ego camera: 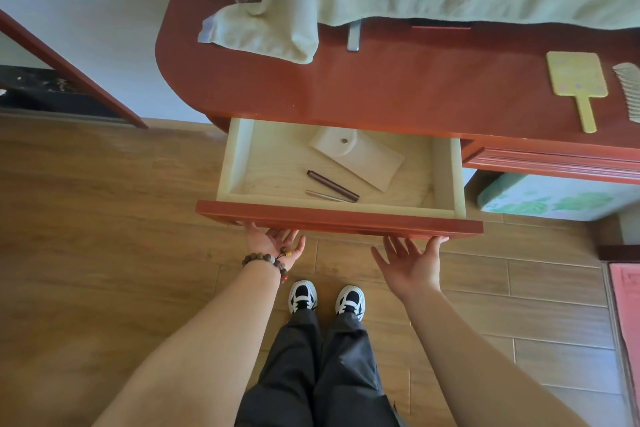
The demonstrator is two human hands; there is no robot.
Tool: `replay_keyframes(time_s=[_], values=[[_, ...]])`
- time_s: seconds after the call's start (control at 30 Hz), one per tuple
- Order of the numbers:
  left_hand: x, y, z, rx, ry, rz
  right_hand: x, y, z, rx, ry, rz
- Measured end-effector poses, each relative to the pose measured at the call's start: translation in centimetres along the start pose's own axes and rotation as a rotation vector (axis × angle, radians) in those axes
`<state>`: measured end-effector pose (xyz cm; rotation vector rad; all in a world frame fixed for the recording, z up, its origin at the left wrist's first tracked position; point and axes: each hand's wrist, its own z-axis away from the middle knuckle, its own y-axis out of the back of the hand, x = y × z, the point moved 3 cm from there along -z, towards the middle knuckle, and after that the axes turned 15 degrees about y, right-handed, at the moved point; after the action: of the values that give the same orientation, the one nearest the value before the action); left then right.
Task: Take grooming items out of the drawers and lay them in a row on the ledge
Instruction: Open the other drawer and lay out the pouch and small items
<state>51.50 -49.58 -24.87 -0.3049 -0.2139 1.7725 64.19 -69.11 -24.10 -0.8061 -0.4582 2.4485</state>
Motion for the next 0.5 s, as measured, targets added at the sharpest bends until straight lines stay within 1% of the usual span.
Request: replay_keyframes(time_s=[0.2,0.33,0.43,0.5], values=[[-0.4,0.5,0.4,-0.020,0.003,0.020,-0.1,0.8,0.7,-0.005,-0.011,0.060],[-0.1,0.8,0.6,-0.019,0.006,-0.008,-1.0,1.3,1.0,0.017,-0.018,0.220],[-0.3,1.3,1.7,0.026,-0.018,-0.138,-2.0,1.6,1.6,0.025,-0.007,0.401],[-0.6,1.4,3.0,0.066,-0.028,-0.317,-2.5,1.4,2.4,-0.002,0.017,0.603]])
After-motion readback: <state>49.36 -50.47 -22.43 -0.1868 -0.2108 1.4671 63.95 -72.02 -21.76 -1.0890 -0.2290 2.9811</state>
